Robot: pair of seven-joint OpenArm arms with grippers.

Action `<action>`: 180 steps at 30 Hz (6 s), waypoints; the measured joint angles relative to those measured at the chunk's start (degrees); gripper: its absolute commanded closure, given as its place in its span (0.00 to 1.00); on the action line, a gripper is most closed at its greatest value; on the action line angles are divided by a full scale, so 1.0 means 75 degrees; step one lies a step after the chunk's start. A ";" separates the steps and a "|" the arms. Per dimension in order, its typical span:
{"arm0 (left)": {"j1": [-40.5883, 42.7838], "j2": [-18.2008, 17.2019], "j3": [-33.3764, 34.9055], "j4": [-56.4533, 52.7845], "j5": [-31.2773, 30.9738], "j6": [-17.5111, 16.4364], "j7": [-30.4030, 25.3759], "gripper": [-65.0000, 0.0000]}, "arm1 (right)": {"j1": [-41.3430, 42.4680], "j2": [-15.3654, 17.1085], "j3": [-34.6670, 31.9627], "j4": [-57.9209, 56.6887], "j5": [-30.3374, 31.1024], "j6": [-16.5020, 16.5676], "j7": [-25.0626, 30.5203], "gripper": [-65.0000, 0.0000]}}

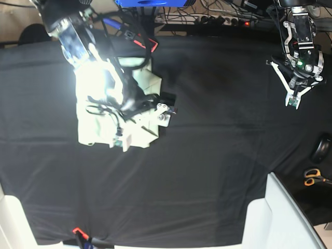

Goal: Fold the T-shirt properly
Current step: 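Release the folded shirt and withdraw the right gripper, then move the left gripper to the folded shirt's collar and grasp it, then drag the folded shirt toward the table center with the left gripper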

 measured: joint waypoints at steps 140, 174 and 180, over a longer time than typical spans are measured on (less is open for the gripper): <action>-0.7364 0.1865 1.0774 -0.5741 -0.2567 -0.1795 0.1416 1.00 | -0.2809 0.0935 0.3678 0.0181 0.0055 0.1218 0.2999 1.00; -0.6790 0.3279 0.6869 -0.6895 0.0175 -0.1801 0.1696 1.00 | -0.2804 0.0935 0.3678 0.0181 0.0058 0.1221 0.2993 1.00; -0.6790 0.3281 0.6854 -0.6898 0.0172 -0.1801 0.1699 1.00 | -0.2809 0.0935 0.3672 0.0181 0.0058 0.1218 0.2993 1.00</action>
